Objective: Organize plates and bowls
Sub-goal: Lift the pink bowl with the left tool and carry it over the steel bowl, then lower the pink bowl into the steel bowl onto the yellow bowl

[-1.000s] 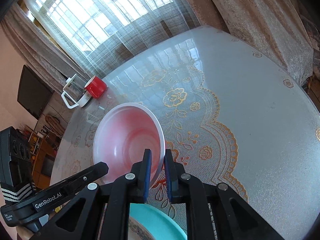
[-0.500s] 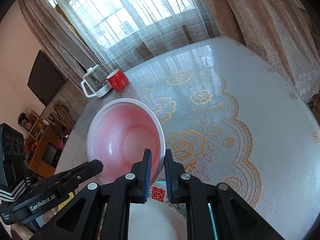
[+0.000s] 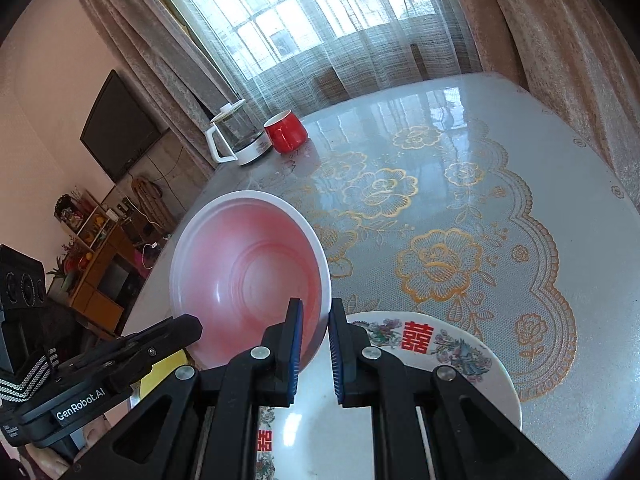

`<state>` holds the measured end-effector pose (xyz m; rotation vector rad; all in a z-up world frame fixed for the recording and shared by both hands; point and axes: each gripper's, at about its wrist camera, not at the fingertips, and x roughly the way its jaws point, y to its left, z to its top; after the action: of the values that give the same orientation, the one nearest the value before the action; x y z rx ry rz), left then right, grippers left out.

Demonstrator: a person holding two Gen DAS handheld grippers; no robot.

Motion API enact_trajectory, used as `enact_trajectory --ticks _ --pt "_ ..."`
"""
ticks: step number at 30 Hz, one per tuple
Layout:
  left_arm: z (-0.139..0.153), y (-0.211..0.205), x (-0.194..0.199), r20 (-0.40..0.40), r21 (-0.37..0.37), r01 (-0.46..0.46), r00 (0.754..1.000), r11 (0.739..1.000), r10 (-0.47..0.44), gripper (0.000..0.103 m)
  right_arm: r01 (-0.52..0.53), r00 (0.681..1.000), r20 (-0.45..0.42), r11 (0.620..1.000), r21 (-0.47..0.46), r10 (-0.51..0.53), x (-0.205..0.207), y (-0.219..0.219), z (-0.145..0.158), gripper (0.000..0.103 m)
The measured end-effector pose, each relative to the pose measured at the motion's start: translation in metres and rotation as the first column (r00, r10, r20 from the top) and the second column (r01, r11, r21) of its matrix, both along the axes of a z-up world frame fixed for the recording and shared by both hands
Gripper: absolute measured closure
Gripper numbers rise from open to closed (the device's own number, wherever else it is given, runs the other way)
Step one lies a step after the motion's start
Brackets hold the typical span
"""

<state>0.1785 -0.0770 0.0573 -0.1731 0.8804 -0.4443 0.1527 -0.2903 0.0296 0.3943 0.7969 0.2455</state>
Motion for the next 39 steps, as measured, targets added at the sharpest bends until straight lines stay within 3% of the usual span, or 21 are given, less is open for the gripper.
enact_trajectory --ticks 14,21,39 --pt "0.005 0.108 -0.043 0.032 -0.037 -0.167 0.985 0.985 0.168 0.092 -0.208 0.978 0.017 0.978 -0.003 0.208 -0.004 0.098 0.006 0.09" --pt "-0.008 0.153 -0.056 -0.008 -0.068 -0.247 0.969 0.967 0.247 0.093 -0.301 0.954 -0.015 0.954 0.0 0.301 -0.006 0.144 -0.003 0.09" --pt "-0.043 0.18 -0.076 -0.089 -0.063 -0.291 0.954 0.955 0.285 0.092 -0.373 0.921 -0.112 0.928 0.015 0.373 -0.015 0.18 -0.032 0.088"
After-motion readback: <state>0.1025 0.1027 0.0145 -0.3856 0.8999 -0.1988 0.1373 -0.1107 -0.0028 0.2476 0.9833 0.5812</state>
